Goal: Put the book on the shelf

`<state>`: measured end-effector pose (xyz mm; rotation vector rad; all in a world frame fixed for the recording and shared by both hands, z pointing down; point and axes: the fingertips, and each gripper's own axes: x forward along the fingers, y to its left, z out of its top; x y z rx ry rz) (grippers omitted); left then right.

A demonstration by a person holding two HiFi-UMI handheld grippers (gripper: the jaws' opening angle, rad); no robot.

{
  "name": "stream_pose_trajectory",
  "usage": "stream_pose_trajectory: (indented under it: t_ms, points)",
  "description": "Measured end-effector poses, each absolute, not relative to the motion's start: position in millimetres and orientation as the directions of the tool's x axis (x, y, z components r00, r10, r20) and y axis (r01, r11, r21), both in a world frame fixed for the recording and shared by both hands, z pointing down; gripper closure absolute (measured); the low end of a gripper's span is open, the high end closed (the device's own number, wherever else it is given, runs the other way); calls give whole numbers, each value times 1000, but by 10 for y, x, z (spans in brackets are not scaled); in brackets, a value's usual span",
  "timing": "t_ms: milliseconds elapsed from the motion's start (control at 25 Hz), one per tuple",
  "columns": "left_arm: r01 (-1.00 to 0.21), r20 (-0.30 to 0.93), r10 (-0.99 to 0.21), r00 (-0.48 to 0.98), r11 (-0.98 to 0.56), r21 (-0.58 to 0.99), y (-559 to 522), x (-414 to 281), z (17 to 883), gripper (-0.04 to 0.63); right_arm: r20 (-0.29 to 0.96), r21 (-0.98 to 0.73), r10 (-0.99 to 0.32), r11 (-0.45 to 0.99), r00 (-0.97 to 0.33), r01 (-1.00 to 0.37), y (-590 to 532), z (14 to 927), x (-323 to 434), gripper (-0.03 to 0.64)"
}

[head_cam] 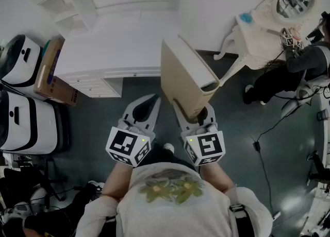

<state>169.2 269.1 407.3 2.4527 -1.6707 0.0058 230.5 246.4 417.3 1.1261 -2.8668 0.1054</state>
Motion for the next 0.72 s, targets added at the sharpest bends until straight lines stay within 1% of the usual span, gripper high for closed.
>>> stream_pose_trajectory:
  t_ms: [360, 720]
  points:
    - [-931, 107, -930, 352, -336, 146, 2615, 1631, 4072, 568, 61, -63, -659, 747, -749, -662, 2407, 4133, 2250, 388]
    - [-919, 98, -918, 384, -369, 139, 2311, 1494, 4080, 568, 52, -62, -690, 720, -722, -692, 2107, 4133, 2119, 388]
